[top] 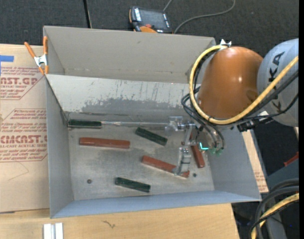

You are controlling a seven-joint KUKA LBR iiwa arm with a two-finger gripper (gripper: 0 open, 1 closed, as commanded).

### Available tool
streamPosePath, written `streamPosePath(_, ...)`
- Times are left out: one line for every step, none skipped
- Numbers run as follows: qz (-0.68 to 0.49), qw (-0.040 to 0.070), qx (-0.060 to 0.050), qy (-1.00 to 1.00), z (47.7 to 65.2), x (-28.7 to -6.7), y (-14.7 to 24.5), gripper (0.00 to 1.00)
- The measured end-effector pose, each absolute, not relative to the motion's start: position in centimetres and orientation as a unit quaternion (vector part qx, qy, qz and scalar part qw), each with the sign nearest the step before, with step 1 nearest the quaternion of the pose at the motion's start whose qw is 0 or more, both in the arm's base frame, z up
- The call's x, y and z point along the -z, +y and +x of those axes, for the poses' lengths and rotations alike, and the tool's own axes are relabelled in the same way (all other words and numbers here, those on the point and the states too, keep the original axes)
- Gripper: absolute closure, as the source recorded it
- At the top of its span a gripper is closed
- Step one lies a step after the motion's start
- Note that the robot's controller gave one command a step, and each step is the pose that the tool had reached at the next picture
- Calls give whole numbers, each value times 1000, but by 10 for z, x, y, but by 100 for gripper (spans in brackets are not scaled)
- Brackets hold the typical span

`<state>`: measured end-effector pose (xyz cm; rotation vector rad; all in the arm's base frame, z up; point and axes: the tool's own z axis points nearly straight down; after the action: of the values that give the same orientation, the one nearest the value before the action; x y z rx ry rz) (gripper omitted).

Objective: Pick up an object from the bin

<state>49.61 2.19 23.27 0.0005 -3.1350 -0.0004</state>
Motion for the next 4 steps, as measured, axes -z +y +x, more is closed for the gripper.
streamPosePath(-83,-2,1,-997,520,-67,-27,0)
streamPosePath(-113,1,1,-994,489,-101,-21,0)
streamPosePath(-179,0,0,-984,494,-100,-26,0)
streamPosePath(-240,2,0,-971,493,-68,-28,0)
